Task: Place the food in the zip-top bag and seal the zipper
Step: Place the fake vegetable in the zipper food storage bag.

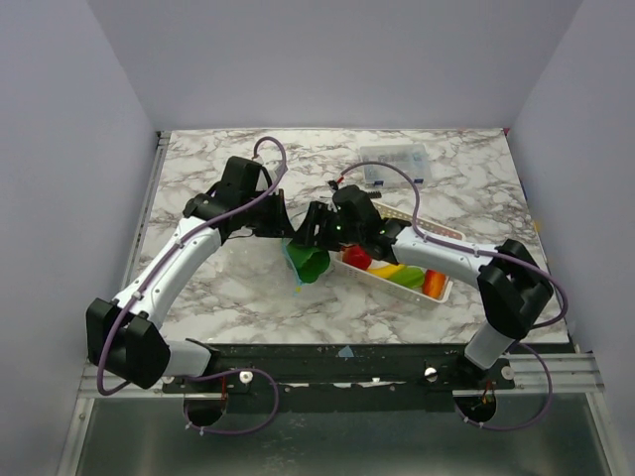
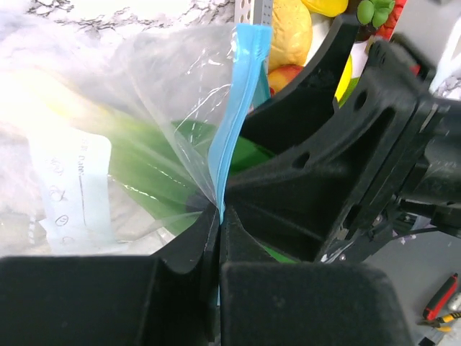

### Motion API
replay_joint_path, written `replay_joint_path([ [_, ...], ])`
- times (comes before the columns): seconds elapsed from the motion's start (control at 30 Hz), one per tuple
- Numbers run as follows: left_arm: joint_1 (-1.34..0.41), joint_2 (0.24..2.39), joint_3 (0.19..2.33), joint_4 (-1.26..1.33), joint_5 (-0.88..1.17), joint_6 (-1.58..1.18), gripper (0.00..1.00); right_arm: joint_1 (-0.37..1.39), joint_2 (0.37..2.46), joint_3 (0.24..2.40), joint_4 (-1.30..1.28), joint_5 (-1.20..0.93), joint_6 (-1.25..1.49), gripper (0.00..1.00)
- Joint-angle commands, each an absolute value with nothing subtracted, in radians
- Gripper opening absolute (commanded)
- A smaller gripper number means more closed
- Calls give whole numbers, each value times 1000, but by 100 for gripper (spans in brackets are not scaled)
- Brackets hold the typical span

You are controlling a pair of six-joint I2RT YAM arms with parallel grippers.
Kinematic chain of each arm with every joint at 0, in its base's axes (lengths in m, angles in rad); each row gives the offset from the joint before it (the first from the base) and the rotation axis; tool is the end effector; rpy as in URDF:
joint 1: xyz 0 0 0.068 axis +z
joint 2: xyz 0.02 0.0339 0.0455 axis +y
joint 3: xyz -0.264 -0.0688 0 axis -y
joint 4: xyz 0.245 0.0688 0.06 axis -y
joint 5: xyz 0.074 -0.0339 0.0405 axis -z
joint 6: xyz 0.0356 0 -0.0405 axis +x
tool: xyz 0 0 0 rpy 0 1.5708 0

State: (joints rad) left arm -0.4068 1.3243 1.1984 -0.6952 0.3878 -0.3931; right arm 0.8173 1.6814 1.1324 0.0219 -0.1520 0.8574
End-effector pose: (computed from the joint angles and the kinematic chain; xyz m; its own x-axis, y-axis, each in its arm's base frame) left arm 0.2510 -0.1228 0.3200 -0.8519 -0.0191 -0.5234 0.2995 0.8021 -0.5167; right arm 0.2587 0.2836 0.2443 -0.8380 0.1991 -0.5080 -0.2701 0.6575 0.7034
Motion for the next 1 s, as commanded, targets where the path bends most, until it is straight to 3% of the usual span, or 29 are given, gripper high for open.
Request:
replay_joint_path([
  [0.0,-393,1340,1192,-670,442,-413,0,837,1638,1161,-98,-223,808,64],
  [0.17,-385,1345,1189,-660,462,-421,0,849,1662,1160,-100,-231,789,53],
  [0.23,-384,1344,1182,-654,466,-429,0,857,1667,1156,-72,-226,799,37],
  [0.3,-384,1342,1171,-645,471,-452,0,865,1668,1141,-11,-203,814,2],
  [0.53,-386,1271,1061,-543,554,-720,0,885,1606,933,470,39,898,1],
  [0.7,-385,1142,950,-456,546,-898,0,887,1587,792,755,100,956,1],
  [0.83,-382,1099,946,-513,463,-899,0,887,1522,774,680,148,933,1],
  [0.97,-380,1095,904,-448,552,-972,0,887,1523,770,704,136,912,1],
])
